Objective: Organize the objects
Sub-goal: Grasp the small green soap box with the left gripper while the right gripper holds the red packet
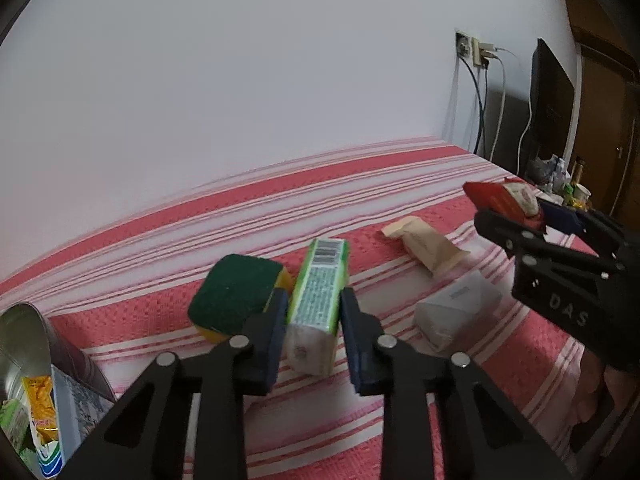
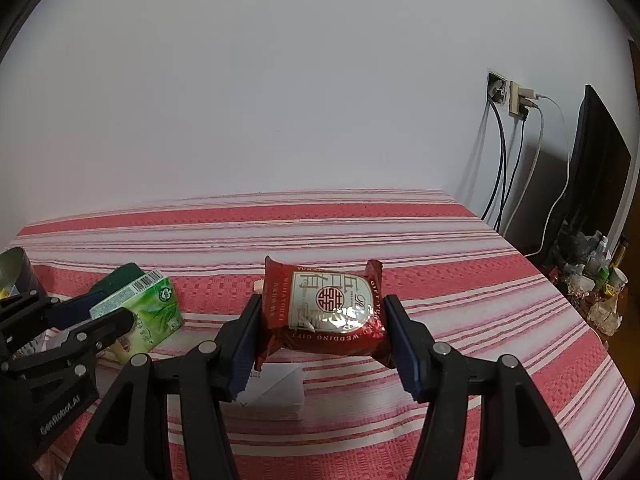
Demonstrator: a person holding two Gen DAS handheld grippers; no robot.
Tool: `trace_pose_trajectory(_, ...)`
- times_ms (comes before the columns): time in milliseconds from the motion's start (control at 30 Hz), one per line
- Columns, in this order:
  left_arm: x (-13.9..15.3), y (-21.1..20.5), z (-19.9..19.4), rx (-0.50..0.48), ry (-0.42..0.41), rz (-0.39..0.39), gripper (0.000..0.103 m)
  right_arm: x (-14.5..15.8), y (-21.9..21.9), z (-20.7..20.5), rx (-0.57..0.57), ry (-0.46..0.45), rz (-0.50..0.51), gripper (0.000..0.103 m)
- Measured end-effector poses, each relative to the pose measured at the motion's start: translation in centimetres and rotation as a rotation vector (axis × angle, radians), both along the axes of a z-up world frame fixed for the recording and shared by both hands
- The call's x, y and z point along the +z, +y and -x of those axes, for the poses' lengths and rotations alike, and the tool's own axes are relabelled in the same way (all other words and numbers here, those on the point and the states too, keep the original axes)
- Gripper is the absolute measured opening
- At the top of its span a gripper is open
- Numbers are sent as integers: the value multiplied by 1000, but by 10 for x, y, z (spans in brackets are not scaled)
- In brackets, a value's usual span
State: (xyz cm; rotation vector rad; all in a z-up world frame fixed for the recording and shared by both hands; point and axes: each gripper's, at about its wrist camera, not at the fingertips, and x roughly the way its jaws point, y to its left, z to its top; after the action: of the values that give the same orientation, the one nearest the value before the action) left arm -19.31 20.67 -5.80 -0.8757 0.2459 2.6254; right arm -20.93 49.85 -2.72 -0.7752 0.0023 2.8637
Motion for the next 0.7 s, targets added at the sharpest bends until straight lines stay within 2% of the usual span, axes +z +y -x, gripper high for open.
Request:
trace_pose_trajectory(300,8,-11,-14,14,57,-32,24,4,-2,-5,-15,39,-15,61)
trace_pose_trajectory(500,14,-16,-24,53,122,-40,24,7,-2,-11,-17,76,-11,61)
trace_pose_trajectory(700,14,-21,-24,85,142,-63,24,10,-2,-16,-9,108,-15,61)
